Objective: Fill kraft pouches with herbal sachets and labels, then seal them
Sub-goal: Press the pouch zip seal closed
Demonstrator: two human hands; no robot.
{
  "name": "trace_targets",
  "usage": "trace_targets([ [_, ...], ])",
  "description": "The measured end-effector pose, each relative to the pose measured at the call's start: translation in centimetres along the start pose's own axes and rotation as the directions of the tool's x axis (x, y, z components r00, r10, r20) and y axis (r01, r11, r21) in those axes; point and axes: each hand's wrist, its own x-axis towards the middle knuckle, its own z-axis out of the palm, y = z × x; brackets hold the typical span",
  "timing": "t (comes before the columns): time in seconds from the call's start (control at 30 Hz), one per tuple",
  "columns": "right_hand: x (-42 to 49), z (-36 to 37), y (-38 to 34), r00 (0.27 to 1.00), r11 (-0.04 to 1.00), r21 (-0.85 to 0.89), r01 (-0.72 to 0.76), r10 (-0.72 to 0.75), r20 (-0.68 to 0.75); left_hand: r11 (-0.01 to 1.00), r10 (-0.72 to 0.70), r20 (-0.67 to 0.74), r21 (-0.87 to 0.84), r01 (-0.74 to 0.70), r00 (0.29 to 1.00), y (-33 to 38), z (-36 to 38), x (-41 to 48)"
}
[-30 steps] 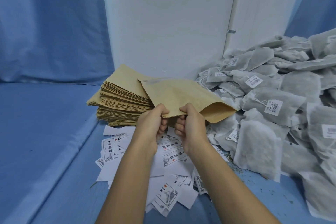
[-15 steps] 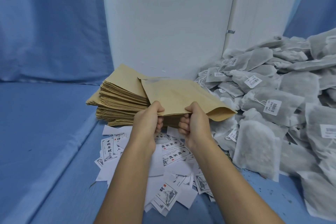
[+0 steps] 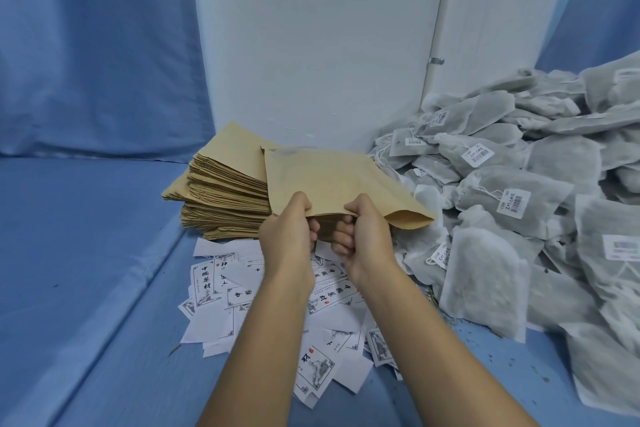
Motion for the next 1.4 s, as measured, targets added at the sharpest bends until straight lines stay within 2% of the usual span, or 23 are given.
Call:
trace_targets([
  [0.07,-0.1,0.1,0.1,0.999,1.000,-0.005,-0.023,0.023,0.031,0.999,0.043,-0.043,-0.018,-0.044,0.998,-0.3,0.5,-0.5],
  [0.2,-0.4,0.0,0.0,0.990,0.996,0.020,-0.086,0.083,0.117,0.994,0.047,0.041,0.092,-0.050,0.998,0.1,0.3,-0.3],
  [0.33,-0.3,0.0,0.1,0.995,0.991,0.114,-0.077,0.069,0.066,0.997,0.030,0.025,0.077,-0.032,0.999,0.2,-0.1,0.1],
  [0.47,-0.4,-0.1,0.0,0.985,0.990,0.090,-0.106,0.092,0.149,0.994,-0.016,0.161,0.112,-0.002,0.987,0.1,0.2,0.0],
  [0.53,-0.5,-0.2,-0.1,0.979,0.992,0.053,-0.112,0.100,0.180,0.993,-0.015,0.173,0.121,-0.006,0.985,0.0,0.3,0.0],
  [0.7,-0.1,-0.4,-0.1,0.996,0.996,0.077,-0.046,0.040,0.078,0.993,0.015,0.098,0.119,-0.026,0.995,0.0,0.0,0.5],
  [0.87,-0.6,-0.2,0.0,0.975,0.994,-0.010,-0.105,0.105,0.197,0.988,-0.026,0.205,0.156,-0.006,0.978,-0.2,0.1,0.2],
  [1.03,-0.1,-0.6,0.2,0.992,0.996,0.056,-0.077,0.070,0.105,0.993,0.031,0.106,0.114,-0.043,0.994,-0.1,-0.1,0.8],
  [1.23,-0.4,-0.5,0.1,0.972,0.993,-0.054,-0.105,0.114,0.207,0.981,-0.027,0.232,0.194,-0.020,0.972,-0.5,0.1,0.4],
  [1.4,0.2,-1.2,0.4,0.991,0.996,0.029,-0.090,0.086,0.103,0.989,0.012,0.151,0.146,-0.034,0.988,-0.5,-0.3,1.1],
])
